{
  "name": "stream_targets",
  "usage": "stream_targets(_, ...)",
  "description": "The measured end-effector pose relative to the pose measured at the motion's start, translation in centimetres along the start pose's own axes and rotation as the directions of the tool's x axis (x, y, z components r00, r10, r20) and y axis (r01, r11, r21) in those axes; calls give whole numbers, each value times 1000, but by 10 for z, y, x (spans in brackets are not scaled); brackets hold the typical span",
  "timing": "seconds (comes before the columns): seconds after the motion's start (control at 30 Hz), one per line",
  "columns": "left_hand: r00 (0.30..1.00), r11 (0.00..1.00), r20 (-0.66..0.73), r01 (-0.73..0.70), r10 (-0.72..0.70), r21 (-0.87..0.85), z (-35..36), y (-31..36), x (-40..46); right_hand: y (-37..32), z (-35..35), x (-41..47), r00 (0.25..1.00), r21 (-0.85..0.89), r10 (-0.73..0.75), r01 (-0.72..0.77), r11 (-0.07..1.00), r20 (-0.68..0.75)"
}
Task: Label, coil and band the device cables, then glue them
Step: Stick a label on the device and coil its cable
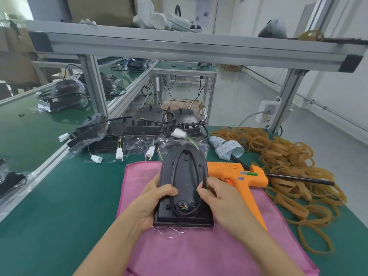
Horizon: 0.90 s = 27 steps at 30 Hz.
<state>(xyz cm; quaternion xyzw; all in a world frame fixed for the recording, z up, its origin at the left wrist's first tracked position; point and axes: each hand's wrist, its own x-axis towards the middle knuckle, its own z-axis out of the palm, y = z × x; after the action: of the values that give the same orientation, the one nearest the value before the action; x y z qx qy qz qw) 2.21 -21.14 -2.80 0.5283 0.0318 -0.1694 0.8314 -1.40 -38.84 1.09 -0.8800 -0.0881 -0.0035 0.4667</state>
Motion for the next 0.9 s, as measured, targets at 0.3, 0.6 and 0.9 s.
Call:
stream_targets(0.3,996,975,-63,-42,57,217,3,-6,-4,16,2,11,996,42,71,-69,997,-52)
stream_targets(0.6,771,434,177,-514,612,740,-6,-17,-52,21,8,12,991,219,134,-126,968,-23)
stream_targets(0.9,457,-262,545,-546,703,796,-5,-25,-43,29,-1,7,989,388,90,-130,913,119)
